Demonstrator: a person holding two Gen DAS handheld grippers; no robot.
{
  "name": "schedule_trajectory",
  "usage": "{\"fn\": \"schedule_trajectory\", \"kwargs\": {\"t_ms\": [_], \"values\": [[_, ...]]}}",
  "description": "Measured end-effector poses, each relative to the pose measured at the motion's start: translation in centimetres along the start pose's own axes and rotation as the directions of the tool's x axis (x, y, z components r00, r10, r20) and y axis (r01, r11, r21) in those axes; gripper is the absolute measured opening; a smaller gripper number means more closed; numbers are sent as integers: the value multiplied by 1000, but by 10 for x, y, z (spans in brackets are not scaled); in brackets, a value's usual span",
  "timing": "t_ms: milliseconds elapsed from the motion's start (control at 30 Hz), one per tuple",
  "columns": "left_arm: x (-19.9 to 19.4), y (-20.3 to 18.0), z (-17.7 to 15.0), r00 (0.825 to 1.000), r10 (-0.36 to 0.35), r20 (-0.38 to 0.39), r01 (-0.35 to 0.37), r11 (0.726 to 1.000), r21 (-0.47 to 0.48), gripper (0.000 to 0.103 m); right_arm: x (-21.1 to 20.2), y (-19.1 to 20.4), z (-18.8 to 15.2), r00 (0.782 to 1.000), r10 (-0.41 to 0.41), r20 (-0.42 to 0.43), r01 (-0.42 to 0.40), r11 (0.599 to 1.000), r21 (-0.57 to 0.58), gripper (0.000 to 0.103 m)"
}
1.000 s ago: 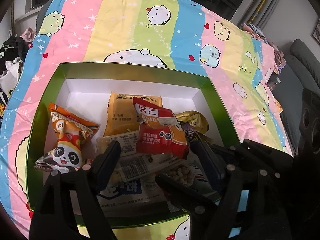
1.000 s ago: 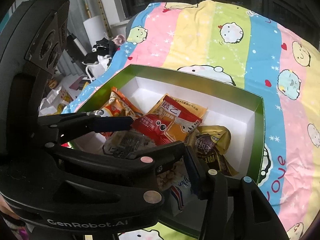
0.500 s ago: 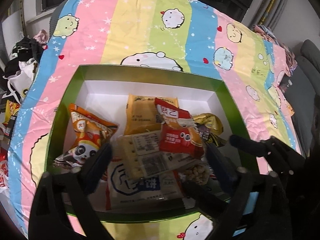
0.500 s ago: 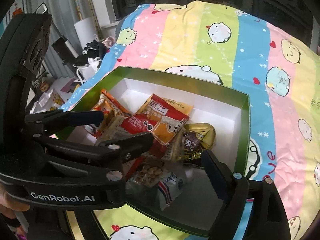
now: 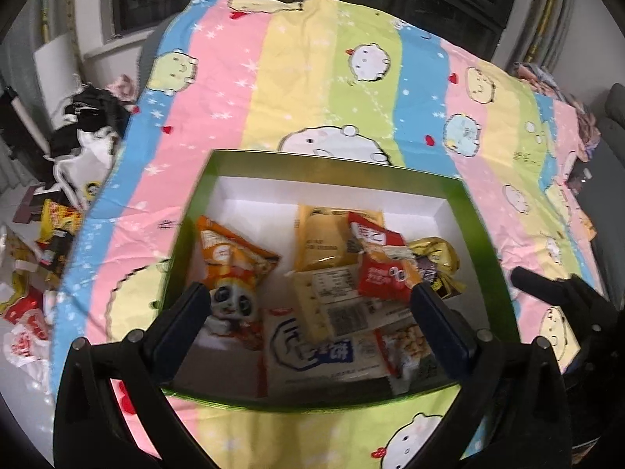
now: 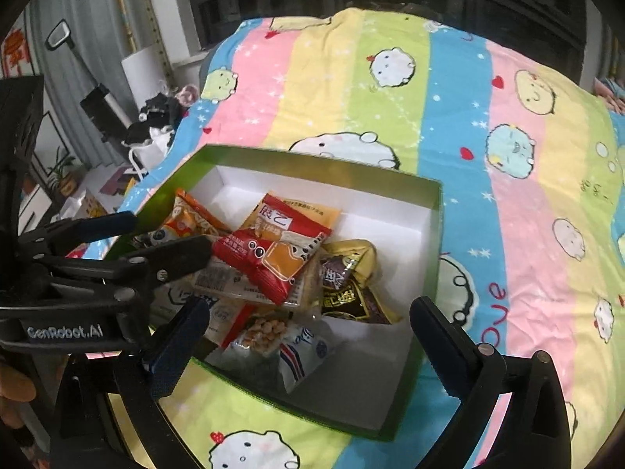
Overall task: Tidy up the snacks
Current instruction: 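Withdraw the open right tool up and away from the box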
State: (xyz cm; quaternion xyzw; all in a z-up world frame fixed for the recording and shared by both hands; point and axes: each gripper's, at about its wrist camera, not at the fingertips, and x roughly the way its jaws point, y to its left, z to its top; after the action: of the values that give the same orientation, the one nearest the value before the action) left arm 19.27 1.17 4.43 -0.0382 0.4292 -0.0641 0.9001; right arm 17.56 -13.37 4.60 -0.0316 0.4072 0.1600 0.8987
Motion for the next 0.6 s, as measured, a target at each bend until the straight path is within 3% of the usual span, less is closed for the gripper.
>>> {"fn": "schedule_trajectory", "kwargs": {"t_ms": [133,267,367,600], "values": [[-18,5,-5,1000,-1,9,1,1000,-22,102,-15,-4,-2,1000,-20,9,19,999,28,102],[-34,5,-12,995,97,-23,-97,995,-34,102,-32,-8,-5,999,-42,12,41,998,47,102],[-52,6,-18,998,64,-7,-65,997,-35,102,-49,-7,-7,999,-43,23,42,998,49,102],[-109,-3,-19,994,73,85,-72,997,-12,102,-104,12,-3,995,-39,95,39,999,2,102]]}}
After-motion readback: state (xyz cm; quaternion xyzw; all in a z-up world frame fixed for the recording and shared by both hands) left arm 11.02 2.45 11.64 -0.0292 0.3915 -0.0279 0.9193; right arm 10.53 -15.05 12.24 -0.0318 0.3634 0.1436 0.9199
